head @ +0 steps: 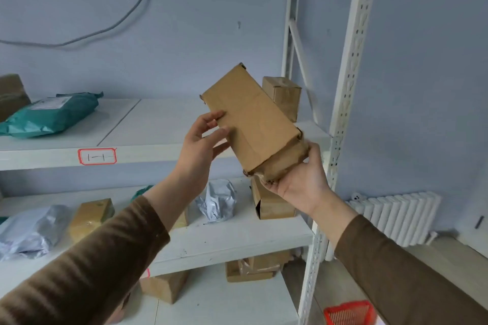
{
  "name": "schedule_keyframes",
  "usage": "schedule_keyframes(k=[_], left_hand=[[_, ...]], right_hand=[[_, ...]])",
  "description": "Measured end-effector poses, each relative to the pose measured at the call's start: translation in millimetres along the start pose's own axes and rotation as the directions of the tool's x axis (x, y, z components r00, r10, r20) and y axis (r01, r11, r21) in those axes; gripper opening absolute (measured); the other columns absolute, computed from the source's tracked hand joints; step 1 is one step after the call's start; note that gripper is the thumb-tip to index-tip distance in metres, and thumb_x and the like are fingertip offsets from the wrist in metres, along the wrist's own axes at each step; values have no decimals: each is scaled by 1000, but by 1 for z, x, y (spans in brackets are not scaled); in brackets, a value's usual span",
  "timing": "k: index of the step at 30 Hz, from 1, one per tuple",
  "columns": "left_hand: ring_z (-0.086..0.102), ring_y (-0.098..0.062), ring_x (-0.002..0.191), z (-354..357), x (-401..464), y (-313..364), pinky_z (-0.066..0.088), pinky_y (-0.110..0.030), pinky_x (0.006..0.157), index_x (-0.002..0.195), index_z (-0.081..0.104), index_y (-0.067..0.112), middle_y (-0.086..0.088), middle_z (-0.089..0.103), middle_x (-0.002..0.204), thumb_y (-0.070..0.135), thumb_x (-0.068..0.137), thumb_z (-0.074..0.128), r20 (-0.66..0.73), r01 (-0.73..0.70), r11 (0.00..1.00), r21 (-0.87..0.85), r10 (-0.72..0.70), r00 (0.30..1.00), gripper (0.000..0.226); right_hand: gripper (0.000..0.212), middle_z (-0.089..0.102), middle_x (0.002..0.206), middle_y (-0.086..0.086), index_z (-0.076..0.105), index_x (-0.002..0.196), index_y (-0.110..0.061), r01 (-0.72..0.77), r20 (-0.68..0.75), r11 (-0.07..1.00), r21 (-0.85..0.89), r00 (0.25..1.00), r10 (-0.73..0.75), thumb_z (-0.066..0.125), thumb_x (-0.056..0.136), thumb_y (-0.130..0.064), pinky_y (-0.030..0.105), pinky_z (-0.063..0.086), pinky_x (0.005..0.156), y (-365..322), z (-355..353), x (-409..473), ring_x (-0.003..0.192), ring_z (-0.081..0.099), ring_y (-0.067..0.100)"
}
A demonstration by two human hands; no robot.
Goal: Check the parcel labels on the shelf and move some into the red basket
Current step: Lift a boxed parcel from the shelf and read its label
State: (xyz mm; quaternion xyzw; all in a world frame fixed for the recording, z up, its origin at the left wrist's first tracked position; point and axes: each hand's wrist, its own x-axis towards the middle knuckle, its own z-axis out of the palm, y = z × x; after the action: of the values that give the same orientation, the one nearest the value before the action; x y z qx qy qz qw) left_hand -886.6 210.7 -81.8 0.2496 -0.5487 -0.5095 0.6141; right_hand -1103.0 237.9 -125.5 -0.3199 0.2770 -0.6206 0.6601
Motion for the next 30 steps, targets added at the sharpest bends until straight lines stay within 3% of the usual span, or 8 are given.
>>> schedule_keyframes(k=[6, 10, 17, 20, 22, 23, 27, 30], left_hand=[[65, -28, 120, -20, -2, -7, 56, -41, 90, 134, 63, 34, -7, 67, 132, 66, 95, 57, 99, 306, 951, -29, -302, 948, 51], [59, -34, 135, -31, -3, -13, 47, -58, 111, 145, 57, 38, -10, 62, 147, 89, 76, 58, 217, 411, 911, 31, -407, 887, 86], [57, -38, 136, -33, -9, 0, 44, -63, 112, 141, 64, 28, -15, 60, 148, 76, 74, 72, 161, 453, 891, -31, -443, 882, 83], [59, -35, 134, -35, -13, -2, 43, -59, 113, 144, 61, 25, -12, 62, 147, 66, 91, 59, 176, 415, 906, -86, -396, 901, 67], [65, -33, 126, -37, -18, -3, 49, -54, 109, 147, 57, 19, -13, 64, 144, 58, 99, 52, 224, 391, 909, -146, -355, 908, 63], [68, -32, 120, -38, -21, -3, 54, -50, 103, 145, 58, 15, -15, 66, 140, 56, 100, 52, 232, 377, 914, -150, -338, 912, 62], [72, -25, 114, -41, -31, -14, 61, -38, 92, 140, 58, 12, -9, 75, 126, 56, 81, 77, 206, 208, 978, -27, -198, 958, 76], [65, -26, 127, -50, -39, -26, 57, -44, 101, 153, 33, 24, -7, 65, 138, 38, 75, 86, 204, -4, 989, 147, -26, 979, 95]], right_hand=[[54, 73, 127, 2, 63, 133, -32, 115, -77, 864, -491, 982, -175, 52, 93, -67, 50, 51, 105, -4, 39, -32, 120, 67, 23], [60, 52, 134, -21, 48, 137, -43, 103, -31, 692, -715, 983, -179, 50, 87, -77, 41, 38, 102, 1, 65, -45, 128, 46, 8], [81, 36, 139, -17, 36, 149, -41, 92, 9, 649, -755, 991, -130, 45, 81, -85, 52, 24, 115, -9, 82, -44, 126, 28, 7], [73, 47, 140, -15, 41, 143, -34, 180, 94, 644, -744, 982, -166, 58, 85, -74, 32, 39, 99, -1, 78, -44, 124, 49, 4], [80, 52, 140, -9, 39, 145, -30, 287, 184, 606, -741, 956, -228, 69, 78, -62, 17, 52, 81, 11, 67, -43, 114, 61, -1], [87, 48, 141, -10, 36, 149, -32, 341, 234, 563, -753, 938, -256, 72, 74, -59, 16, 54, 82, 19, 60, -43, 118, 59, 0], [104, 24, 162, -12, 13, 156, -53, 454, 398, 351, -819, 890, -221, 77, 73, -53, 56, 36, 118, 41, 25, -30, 151, 27, 18], [122, 23, 169, -5, -6, 156, -57, 431, 413, 334, -838, 902, -125, 83, 74, -46, 57, 33, 121, 44, 6, -21, 155, 26, 23]])
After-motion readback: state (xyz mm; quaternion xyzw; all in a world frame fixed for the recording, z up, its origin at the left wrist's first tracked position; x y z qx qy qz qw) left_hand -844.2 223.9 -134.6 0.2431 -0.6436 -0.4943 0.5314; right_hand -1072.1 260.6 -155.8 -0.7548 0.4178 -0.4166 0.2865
